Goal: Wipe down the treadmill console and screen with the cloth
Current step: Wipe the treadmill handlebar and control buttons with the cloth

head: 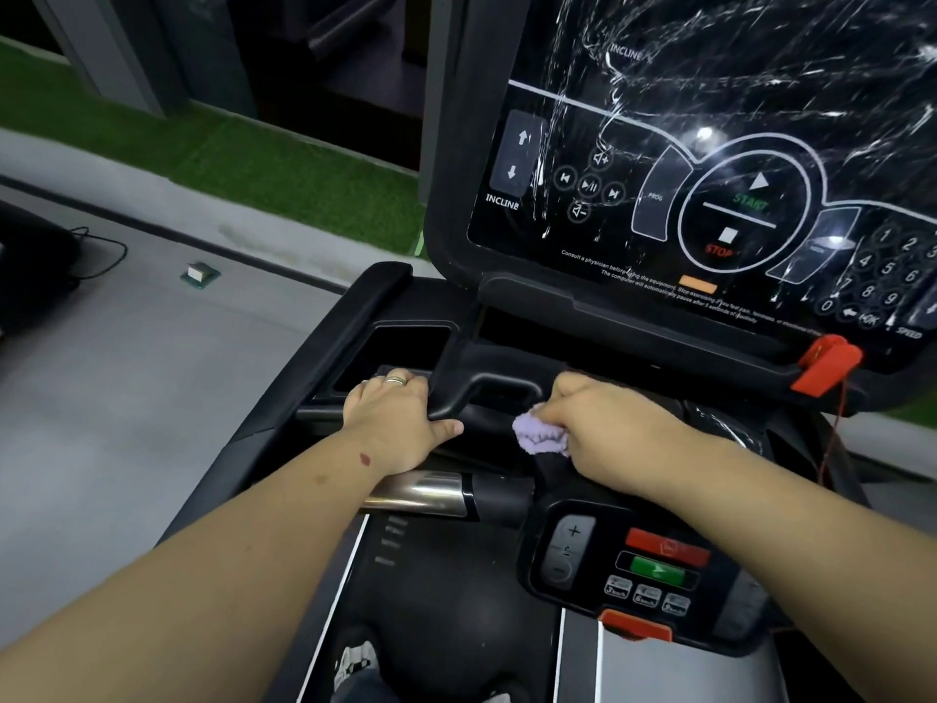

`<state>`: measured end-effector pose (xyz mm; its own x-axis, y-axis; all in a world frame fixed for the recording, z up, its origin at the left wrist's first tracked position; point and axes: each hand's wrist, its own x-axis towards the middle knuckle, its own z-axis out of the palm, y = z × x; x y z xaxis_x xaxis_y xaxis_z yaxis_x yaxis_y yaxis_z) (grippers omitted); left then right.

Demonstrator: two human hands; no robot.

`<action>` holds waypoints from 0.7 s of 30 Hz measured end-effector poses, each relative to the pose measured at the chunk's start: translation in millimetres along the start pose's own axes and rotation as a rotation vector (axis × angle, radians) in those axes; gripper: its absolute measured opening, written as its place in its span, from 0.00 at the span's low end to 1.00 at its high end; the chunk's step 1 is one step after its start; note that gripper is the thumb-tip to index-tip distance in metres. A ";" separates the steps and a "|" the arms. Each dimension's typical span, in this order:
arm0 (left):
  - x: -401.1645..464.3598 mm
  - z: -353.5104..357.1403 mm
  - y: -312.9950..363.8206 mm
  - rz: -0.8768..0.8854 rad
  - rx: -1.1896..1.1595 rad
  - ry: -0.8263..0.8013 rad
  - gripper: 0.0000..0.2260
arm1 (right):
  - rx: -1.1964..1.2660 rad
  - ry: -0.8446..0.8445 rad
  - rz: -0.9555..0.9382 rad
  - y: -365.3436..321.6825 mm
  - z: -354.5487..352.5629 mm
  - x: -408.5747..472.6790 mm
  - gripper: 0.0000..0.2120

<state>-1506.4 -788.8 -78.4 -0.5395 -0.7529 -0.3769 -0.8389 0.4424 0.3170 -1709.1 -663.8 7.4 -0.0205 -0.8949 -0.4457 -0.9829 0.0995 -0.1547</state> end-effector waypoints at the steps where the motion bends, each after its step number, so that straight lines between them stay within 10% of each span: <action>1: -0.5 -0.2 0.0 -0.001 -0.002 0.000 0.30 | -0.012 -0.005 0.012 -0.8 -2.7 -2.0 0.12; 21: -1.7 -1.1 0.4 -0.003 -0.016 -0.001 0.29 | 0.519 -0.217 0.025 6.9 -30.9 -17.4 0.11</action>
<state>-1505.7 -787.9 -76.6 -0.5372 -0.7538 -0.3784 -0.8392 0.4325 0.3298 -1721.2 -661.1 41.3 0.0497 -0.7849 -0.6177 -0.7629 0.3693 -0.5306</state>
